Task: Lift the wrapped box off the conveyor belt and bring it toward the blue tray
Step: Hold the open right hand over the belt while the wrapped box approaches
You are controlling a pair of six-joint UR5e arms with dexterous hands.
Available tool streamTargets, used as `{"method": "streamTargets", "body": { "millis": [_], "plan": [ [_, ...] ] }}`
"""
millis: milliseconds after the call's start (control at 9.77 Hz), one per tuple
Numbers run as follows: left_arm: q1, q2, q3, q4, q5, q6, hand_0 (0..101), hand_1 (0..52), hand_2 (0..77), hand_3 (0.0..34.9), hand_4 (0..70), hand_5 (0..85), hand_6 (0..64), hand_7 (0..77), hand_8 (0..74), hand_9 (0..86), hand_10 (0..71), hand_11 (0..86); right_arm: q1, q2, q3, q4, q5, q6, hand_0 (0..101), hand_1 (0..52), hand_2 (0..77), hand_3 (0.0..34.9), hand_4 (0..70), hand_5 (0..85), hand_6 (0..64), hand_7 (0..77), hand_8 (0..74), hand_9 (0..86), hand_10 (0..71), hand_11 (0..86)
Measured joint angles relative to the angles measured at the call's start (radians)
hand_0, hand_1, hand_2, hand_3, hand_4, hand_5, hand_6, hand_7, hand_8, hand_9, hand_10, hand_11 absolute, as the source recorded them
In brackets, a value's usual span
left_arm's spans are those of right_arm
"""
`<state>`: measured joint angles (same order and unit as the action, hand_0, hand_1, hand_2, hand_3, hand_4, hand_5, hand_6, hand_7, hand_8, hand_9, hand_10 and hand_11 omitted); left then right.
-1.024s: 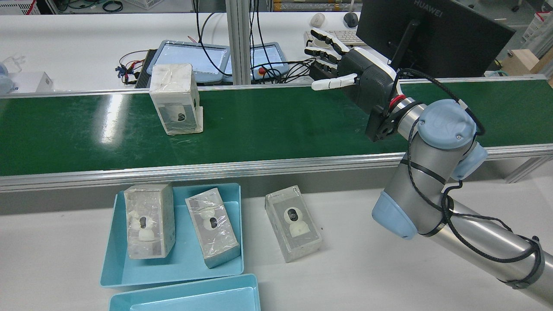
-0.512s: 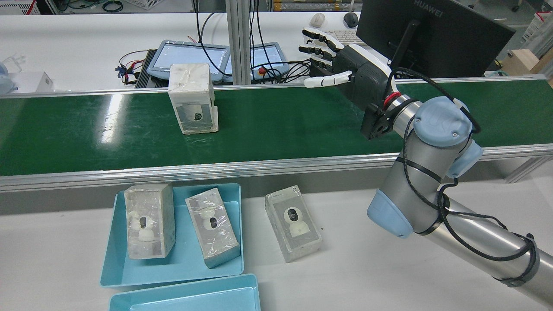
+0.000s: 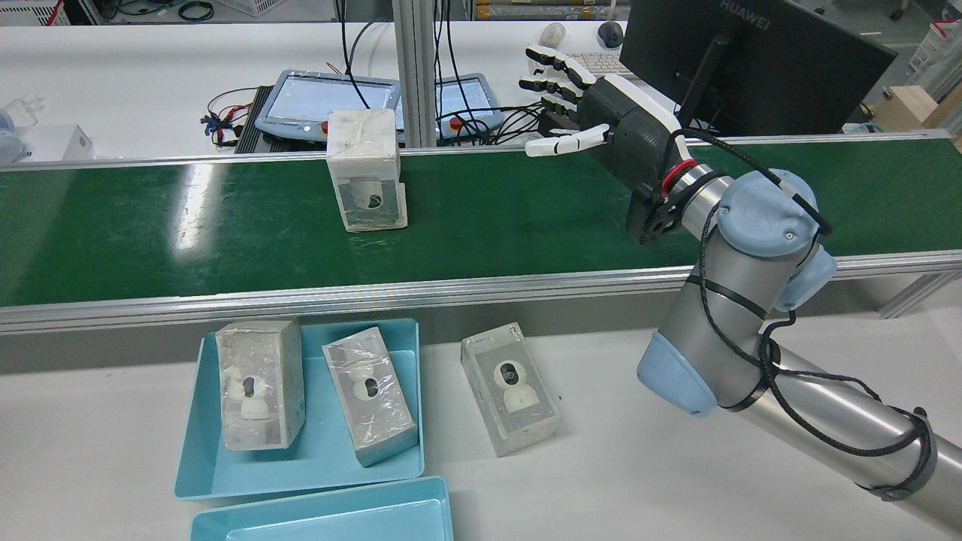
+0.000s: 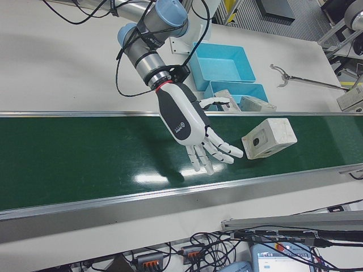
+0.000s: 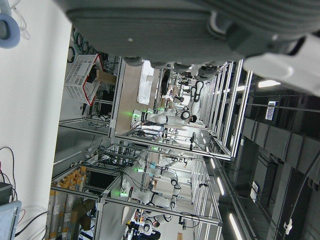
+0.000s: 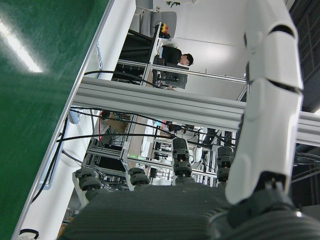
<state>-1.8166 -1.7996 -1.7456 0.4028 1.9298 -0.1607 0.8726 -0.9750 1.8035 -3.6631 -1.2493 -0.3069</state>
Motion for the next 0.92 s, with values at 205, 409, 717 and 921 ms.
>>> {"method": "streamTargets", "body": {
  "millis": [205,409,717,921],
  "plan": [
    [0.000,0.000,0.000,0.000,0.000,0.000,0,0.0,0.5,0.0,0.0,0.5,0.0,0.5,0.5,0.0,0.5,0.0,-0.016,0.002,-0.001,0.000,0.014,-0.013,45,13.6,15.8,30.0,0.5,16.9,0.0,18.0,1.1,6.0,3.8,6.5],
    [0.000,0.000,0.000,0.000,0.000,0.000,0,0.0,1.1,0.0,0.0,0.5,0.0,0.5,0.0,0.5,0.5,0.0,-0.036,0.004,-0.002,0.003,0.032,-0.027,45,13.6,18.0,30.0,1.6,16.9,0.0,17.5,1.1,6.0,3.8,6.5],
    [0.000,0.000,0.000,0.000,0.000,0.000,0,0.0,1.1,0.0,0.5,0.5,0.0,0.5,0.0,0.5,0.5,0.0,-0.049,0.005,-0.005,0.001,0.044,-0.032,45,13.6,18.5,29.9,3.3,16.9,0.0,18.5,1.1,6.0,3.8,6.5],
    [0.000,0.000,0.000,0.000,0.000,0.000,0,0.0,1.1,0.0,0.5,0.5,0.0,0.5,0.5,0.5,0.5,0.0,-0.051,0.005,-0.012,0.000,0.045,-0.032,45,13.6,19.1,30.0,3.3,18.0,0.0,18.5,1.1,6.0,3.8,6.5]
  ]
}}
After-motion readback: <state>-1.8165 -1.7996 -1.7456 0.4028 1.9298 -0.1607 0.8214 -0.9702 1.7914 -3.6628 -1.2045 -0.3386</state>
